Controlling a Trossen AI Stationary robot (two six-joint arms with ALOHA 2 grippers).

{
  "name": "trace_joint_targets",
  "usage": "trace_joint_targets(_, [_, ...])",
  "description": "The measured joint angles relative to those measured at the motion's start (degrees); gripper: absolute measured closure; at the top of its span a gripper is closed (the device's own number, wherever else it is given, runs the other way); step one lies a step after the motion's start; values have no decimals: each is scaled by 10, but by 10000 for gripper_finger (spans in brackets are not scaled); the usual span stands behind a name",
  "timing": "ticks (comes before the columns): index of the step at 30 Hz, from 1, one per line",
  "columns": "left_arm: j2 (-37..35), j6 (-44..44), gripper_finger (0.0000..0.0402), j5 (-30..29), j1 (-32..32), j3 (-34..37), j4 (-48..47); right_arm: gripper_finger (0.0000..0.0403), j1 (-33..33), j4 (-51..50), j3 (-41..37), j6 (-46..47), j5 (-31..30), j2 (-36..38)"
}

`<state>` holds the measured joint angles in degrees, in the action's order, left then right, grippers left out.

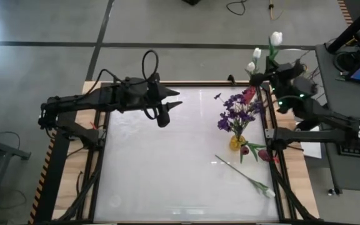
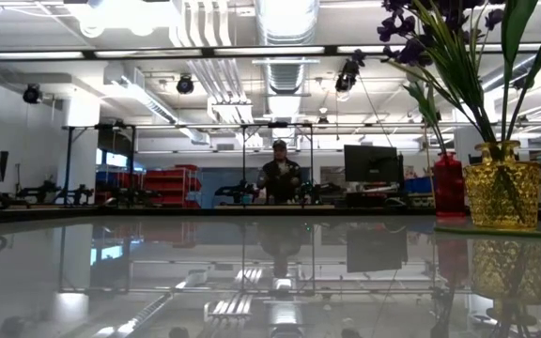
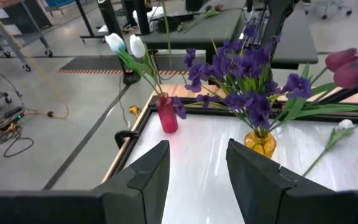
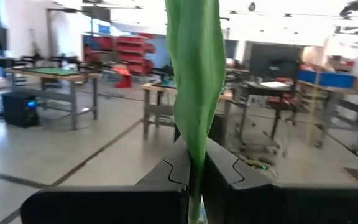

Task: Sort flowers into vase by color
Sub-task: Put the left white flower into the red vase

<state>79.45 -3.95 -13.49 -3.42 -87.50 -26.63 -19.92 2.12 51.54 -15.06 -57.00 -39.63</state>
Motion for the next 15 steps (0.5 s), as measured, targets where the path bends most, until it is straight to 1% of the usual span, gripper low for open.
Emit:
trace_joint_targets(5, [0,4,256,10,0,0,-2,390,-36,136,-86,0,-1,0])
trace_joint_targets(8, [1,12,256,10,1,0,-13,390,-58,186,-126,0,0,2])
trace_joint_targets(15, [1,17,256,11,4,0,-34,390,-98,214,-183,34,6,20])
